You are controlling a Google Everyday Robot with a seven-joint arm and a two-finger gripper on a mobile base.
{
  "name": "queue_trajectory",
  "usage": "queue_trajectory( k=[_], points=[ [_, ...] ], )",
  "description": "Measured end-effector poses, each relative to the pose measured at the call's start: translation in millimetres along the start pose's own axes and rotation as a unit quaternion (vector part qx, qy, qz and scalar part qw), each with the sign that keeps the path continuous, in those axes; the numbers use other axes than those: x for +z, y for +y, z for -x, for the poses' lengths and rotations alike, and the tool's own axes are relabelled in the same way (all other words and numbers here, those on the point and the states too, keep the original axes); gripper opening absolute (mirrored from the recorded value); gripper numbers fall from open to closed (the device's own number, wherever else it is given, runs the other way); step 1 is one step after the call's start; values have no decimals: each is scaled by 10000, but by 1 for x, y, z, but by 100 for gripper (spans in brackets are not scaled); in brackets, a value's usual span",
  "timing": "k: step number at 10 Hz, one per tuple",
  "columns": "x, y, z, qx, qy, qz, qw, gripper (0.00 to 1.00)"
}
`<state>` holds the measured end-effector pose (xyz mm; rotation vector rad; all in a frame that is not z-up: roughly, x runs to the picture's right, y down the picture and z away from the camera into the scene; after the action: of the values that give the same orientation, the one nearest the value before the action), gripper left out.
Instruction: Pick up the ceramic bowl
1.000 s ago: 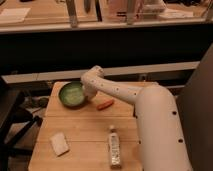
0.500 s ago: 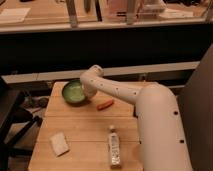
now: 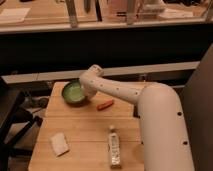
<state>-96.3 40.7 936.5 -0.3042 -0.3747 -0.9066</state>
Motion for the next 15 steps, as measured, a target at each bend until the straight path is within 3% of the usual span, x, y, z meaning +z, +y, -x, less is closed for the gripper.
queue_trajectory(
  k=[15],
  points=[
    [-23,10,14,-305,368,-25,9989,3]
  ],
)
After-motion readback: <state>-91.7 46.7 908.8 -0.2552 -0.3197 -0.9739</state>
